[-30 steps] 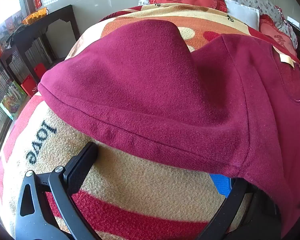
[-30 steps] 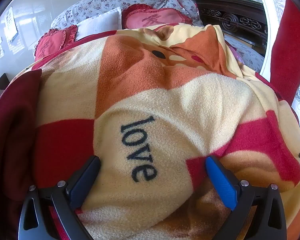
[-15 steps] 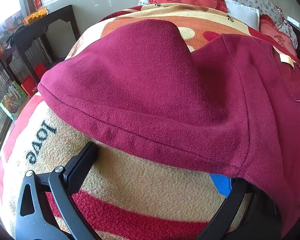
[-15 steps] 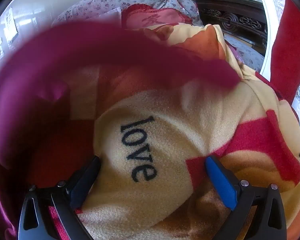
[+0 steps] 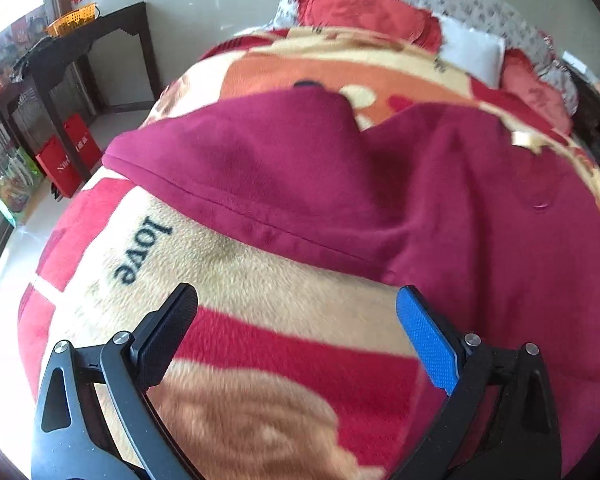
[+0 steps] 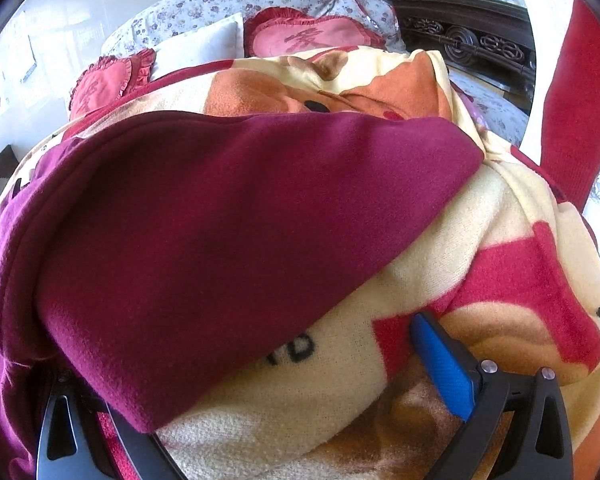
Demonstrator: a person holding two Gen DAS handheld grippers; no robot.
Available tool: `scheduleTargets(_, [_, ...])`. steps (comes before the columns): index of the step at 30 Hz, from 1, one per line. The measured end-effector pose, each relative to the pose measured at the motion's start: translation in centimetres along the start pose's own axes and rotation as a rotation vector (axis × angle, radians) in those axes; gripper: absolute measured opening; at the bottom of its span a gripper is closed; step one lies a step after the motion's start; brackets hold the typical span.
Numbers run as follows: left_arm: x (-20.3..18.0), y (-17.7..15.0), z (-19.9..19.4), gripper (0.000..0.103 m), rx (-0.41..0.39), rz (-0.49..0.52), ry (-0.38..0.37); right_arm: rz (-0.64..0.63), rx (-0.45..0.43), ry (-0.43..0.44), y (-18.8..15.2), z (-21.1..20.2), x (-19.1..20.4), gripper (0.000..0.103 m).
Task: Fold small clothes
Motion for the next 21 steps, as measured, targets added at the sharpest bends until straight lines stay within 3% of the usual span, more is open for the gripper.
scheduleTargets(5, [-1.5,-0.5,-3.5,0.100,-0.028,0.040,-0.033,-0.004,0.026,0.011,-0.4,-2.9,0.5,0.103])
scheduleTargets(11, [-3.6,-0.1,-5.7,0.100,-0.051,0.060,-0.068,-0.034,-0.033,0.068,0.7,-12.8,1.0,0.103])
scheduleTargets(17, [-5.5,0.0,-7.8,0.100,-0.079,0.086,-0.096,-0.102,0.048,0.279,0.4,-22.4,4.4,0.103])
scheduleTargets(21, [-6.4,0.2,-8.6,0.100,-0.080,0.079,-0.124,-0.148,0.046,0.376,0.8,-26.9,8.4,0.103])
Point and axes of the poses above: each gripper's, at about its wrist camera, not at the fingertips, and z roughly the way its jaws point, x to its left, y to its top, the point moved 6 cm from there along z, roughly the way its jaws point, and after that the axes turned 7 degrees about -x, right-handed, at the moved point
